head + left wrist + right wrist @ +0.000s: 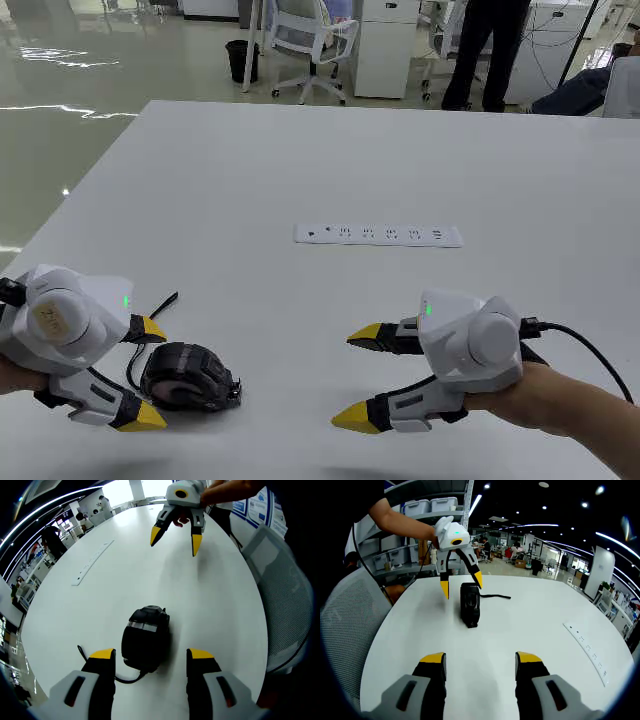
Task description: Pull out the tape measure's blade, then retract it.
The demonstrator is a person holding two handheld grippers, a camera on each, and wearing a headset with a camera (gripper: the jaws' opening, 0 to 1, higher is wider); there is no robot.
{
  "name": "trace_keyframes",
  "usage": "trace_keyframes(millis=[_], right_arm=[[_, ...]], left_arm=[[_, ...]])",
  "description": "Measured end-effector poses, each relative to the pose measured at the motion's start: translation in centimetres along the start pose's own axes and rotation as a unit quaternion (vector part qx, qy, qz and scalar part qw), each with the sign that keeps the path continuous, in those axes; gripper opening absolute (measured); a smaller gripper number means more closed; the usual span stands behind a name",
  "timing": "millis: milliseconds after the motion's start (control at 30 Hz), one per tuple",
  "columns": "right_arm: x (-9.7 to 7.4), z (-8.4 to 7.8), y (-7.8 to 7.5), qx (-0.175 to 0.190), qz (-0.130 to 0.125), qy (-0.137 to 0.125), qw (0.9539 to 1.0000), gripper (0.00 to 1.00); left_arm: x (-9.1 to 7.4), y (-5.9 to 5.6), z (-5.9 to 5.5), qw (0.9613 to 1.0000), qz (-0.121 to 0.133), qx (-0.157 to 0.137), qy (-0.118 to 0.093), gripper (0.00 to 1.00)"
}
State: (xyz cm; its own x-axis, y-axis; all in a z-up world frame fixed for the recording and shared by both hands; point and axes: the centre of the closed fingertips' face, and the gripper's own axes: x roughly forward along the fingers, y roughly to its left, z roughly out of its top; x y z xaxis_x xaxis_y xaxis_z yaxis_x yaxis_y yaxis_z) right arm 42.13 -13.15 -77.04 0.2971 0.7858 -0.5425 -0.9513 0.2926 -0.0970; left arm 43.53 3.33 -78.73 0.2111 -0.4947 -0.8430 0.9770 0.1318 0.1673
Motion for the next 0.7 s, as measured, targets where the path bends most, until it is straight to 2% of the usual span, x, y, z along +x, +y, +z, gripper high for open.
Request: trace_keyframes(millis=[700], right_arm=[[5.0, 0.5, 0.1, 0.002, 0.021, 0.003, 0.9998, 0.50]], left_arm=[[1.6, 0.3, -0.8, 0.9976, -0.043, 0.048, 0.026, 0.39]])
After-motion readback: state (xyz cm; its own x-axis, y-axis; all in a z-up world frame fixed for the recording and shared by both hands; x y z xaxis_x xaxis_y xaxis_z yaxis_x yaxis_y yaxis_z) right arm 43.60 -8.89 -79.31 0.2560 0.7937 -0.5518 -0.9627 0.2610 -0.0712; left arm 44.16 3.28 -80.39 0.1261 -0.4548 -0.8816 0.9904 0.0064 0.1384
